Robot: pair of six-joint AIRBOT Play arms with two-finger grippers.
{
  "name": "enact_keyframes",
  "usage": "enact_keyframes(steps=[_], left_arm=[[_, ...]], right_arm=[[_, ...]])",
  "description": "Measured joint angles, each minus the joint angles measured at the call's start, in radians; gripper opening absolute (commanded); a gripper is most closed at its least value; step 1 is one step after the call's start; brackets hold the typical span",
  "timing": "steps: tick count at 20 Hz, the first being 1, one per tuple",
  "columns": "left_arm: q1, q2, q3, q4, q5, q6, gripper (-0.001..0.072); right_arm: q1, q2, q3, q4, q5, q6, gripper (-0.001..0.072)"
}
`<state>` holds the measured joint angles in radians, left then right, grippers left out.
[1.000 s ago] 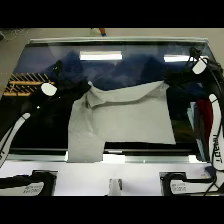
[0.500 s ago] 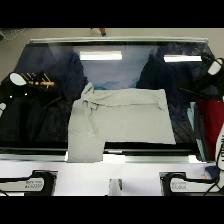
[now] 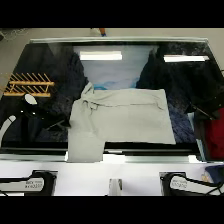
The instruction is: Fold the shirts.
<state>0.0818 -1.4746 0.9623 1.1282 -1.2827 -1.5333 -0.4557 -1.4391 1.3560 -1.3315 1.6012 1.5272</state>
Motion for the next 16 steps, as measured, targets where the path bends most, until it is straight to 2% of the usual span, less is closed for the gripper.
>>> enact_keyframes(steps=[3,5,6,8,9,11,12,16], left_arm=[[-0.033,-0.006,-0.019,-0.047,0.049,-0.001,0.0602],[-0.051,-0.011,-0.024,-0.066,0.089,-0.005,0.0588],[-0.061,-0.014,-0.025,-0.078,0.114,-0.01,0.0485],[-0.079,-0.019,-0.028,-0.082,0.164,-0.018,0.0404],[-0.09,-0.021,-0.029,-0.083,0.187,-0.021,0.0246],[-0.103,-0.024,-0.031,-0.077,0.231,-0.023,0.008],[-0.108,-0.025,-0.031,-0.074,0.243,-0.023,0.0035],[-0.118,-0.016,-0.031,-0.069,0.252,0.005,0.0035]], right_arm=[[-0.006,0.008,-0.05,0.007,0.007,-0.013,0.0499],[-0.009,0.01,-0.079,-0.001,0.008,-0.02,0.0591],[-0.01,0.011,-0.094,-0.01,0.008,-0.022,0.0626],[-0.011,0.012,-0.128,-0.018,0.002,-0.026,0.0626],[-0.01,0.012,-0.148,-0.023,-0.006,-0.027,0.0626],[-0.01,0.012,-0.188,-0.038,-0.016,-0.03,0.0625],[-0.01,0.012,-0.21,-0.046,-0.024,-0.033,0.0624],[-0.01,0.012,-0.312,-0.073,-0.076,-0.055,0.0598]])
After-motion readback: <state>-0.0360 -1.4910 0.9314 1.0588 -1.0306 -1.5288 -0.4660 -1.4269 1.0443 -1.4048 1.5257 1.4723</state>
